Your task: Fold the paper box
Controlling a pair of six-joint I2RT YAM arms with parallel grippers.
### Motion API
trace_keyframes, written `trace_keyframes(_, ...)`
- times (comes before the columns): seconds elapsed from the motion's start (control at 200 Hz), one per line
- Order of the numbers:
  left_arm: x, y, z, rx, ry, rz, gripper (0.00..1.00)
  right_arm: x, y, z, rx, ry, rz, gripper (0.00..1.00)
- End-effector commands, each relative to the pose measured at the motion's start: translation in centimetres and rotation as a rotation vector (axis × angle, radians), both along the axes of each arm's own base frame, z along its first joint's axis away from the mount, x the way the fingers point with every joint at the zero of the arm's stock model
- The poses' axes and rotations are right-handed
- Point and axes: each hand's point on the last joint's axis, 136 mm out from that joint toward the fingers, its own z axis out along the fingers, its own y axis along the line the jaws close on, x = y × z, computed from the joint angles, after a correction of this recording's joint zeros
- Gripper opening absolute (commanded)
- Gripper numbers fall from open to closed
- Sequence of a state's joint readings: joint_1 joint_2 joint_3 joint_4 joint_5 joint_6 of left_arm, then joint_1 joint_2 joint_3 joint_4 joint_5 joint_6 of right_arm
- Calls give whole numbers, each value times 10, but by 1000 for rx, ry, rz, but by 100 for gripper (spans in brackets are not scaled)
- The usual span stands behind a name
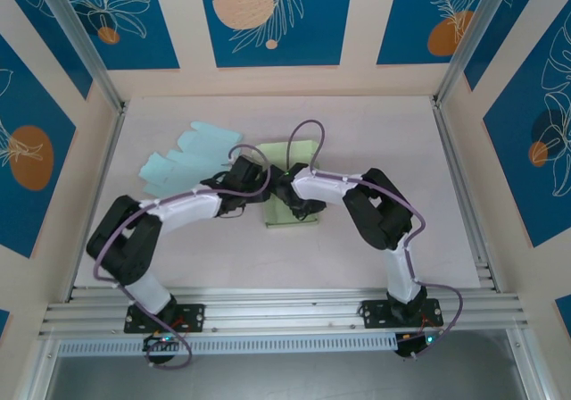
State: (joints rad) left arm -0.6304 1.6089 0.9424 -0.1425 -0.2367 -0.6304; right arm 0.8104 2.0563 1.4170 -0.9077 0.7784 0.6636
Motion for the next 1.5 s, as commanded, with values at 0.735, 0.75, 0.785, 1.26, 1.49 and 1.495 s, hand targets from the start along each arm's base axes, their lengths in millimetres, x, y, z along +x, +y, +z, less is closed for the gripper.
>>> trace_keyframes(0.735,-6,21,58,-58,-130,-351,78,-10,9,54,152,-79,111,40)
trace_keyframes(0.75,-7,22,56,-58,-115,-345,78,-11,9,54,156,-81,108,40)
trace_keyframes(0.785,-10,23,54,-66,-78,-324,77,-12,8,55,164,-84,107,40)
trace_keyframes(1.26,-62,-7,10,6,18,-90,74,-30,5,58,483,-124,31,43)
trace_keyframes(1.49,-56,-33,-10,66,44,-106,68,-27,2,43,599,-104,-4,41)
trace_keyframes(1.495,-56,-33,-11,67,45,-106,68,-27,2,43,601,-104,-4,41)
